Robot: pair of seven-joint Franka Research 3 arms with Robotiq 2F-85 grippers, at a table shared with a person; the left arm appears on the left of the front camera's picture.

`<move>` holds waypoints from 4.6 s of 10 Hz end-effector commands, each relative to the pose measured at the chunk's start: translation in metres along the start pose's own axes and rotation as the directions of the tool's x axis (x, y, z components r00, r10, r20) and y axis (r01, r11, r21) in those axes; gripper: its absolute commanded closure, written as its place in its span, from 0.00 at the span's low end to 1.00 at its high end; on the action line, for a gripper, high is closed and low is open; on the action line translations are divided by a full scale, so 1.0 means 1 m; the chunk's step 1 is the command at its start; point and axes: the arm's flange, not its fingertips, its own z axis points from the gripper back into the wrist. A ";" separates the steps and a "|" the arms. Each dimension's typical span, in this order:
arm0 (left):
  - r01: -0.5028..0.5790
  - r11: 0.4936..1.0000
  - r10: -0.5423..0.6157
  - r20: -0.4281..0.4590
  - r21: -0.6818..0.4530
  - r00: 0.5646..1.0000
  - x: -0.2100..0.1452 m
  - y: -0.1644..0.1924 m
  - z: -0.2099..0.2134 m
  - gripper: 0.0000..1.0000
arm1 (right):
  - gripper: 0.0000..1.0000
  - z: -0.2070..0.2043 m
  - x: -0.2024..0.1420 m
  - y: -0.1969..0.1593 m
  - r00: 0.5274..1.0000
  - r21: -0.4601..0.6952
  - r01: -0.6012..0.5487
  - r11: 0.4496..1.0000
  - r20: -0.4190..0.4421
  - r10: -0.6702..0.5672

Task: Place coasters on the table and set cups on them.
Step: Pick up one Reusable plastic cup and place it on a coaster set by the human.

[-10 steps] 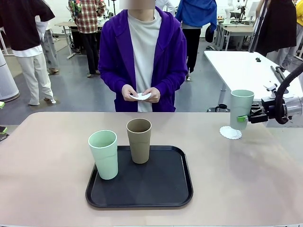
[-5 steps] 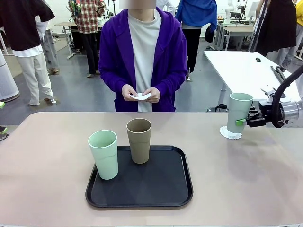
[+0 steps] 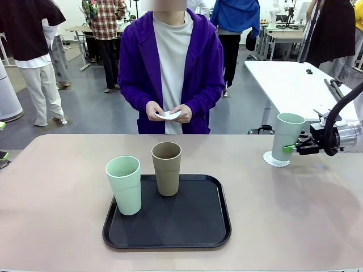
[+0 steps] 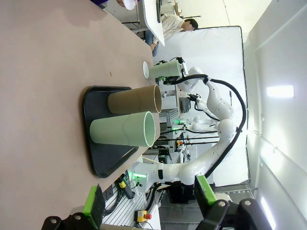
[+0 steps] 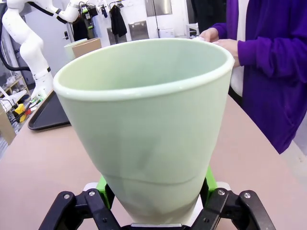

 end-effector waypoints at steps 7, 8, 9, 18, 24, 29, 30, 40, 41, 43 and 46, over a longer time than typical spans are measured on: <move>0.005 1.000 -0.005 0.005 -0.014 1.000 -0.001 -0.002 0.001 0.00 | 0.17 -0.012 -0.008 -0.024 0.999 0.026 -0.015 1.000 0.032 0.014; 0.005 1.000 -0.005 0.005 -0.014 1.000 -0.001 -0.002 0.001 0.00 | 0.17 -0.011 -0.009 -0.026 1.000 0.015 -0.014 1.000 0.028 0.014; 0.005 1.000 -0.005 0.005 -0.014 1.000 -0.001 -0.002 0.001 0.00 | 0.17 -0.011 -0.010 -0.027 1.000 0.010 -0.017 1.000 0.026 0.017; 0.005 1.000 -0.005 0.005 -0.014 1.000 -0.001 -0.002 0.001 0.00 | 0.00 -0.014 -0.018 -0.031 0.999 0.009 0.023 1.000 -0.038 -0.023; 0.005 1.000 -0.005 0.005 -0.014 1.000 -0.001 -0.002 0.001 0.00 | 0.00 -0.011 -0.018 -0.029 0.987 -0.021 -0.008 1.000 -0.160 0.005; 0.005 1.000 -0.005 0.005 -0.014 1.000 -0.001 -0.002 0.001 0.00 | 0.00 0.005 -0.012 -0.022 0.968 -0.049 -0.023 0.999 -0.249 0.010; 0.005 1.000 -0.005 0.005 -0.014 1.000 -0.001 -0.002 0.001 0.00 | 0.00 0.008 -0.011 -0.021 0.966 -0.058 -0.020 0.998 -0.259 0.005; 0.005 1.000 -0.005 0.005 -0.014 1.000 -0.001 -0.002 0.001 0.00 | 0.00 0.026 0.105 0.110 0.711 -0.529 0.214 0.821 -0.492 -0.503; 0.005 1.000 -0.005 0.005 -0.014 1.000 -0.001 -0.002 0.001 0.00 | 0.00 0.018 0.128 0.139 0.675 -0.563 0.223 0.796 -0.499 -0.543; 0.005 1.000 -0.005 0.005 -0.014 1.000 -0.001 -0.002 0.001 0.00 | 0.00 0.007 0.167 0.179 0.623 -0.668 0.217 0.712 -0.466 -0.628; 0.005 1.000 -0.005 0.005 -0.014 1.000 -0.001 -0.002 0.001 0.00 | 0.00 -0.018 0.219 0.232 0.590 -0.833 0.107 0.542 -0.386 -0.709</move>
